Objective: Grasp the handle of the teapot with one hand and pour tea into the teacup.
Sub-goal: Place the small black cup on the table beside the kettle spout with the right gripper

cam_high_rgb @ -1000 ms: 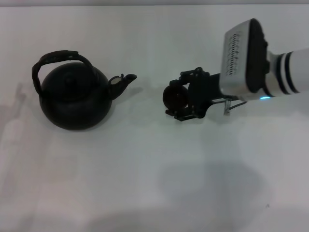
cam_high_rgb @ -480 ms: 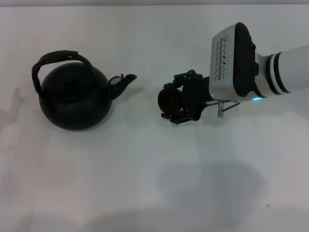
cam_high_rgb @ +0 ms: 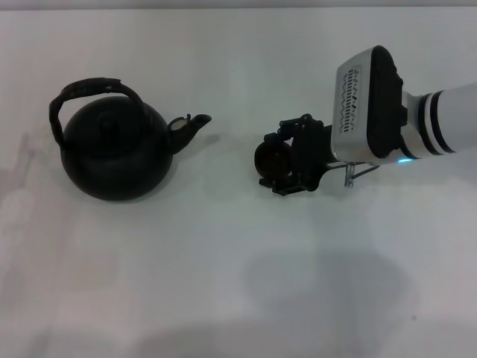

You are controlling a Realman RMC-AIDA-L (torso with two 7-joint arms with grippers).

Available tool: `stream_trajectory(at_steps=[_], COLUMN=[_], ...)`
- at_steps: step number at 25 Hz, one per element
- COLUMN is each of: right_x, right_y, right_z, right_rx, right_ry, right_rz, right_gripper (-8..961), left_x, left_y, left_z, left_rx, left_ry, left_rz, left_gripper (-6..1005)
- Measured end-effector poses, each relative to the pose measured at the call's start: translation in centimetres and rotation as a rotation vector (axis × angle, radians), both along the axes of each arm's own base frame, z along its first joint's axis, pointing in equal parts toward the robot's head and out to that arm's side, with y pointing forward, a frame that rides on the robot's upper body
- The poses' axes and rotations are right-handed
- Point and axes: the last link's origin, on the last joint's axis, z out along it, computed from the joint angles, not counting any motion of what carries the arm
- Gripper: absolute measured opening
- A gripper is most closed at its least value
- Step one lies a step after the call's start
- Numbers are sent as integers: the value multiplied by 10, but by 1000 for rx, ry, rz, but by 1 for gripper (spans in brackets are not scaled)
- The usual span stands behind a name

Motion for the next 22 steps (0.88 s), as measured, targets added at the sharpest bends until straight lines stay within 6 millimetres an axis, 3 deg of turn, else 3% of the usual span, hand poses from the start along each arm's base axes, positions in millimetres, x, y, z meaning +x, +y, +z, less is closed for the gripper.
stream_trajectory(at_steps=[20, 22], right_x=[9, 9], right_y=[-2, -3], right_z=[1, 1], right_rx=[21, 19], right_ry=[-2, -3], right_rz=[-9, -4], right_gripper=[741, 780], left_x=[2, 2], left_y=[2, 2], left_z=[0, 0], left_rx=[1, 1], left_ry=[1, 1], left_rz=[-10, -10], left_gripper=[775, 775])
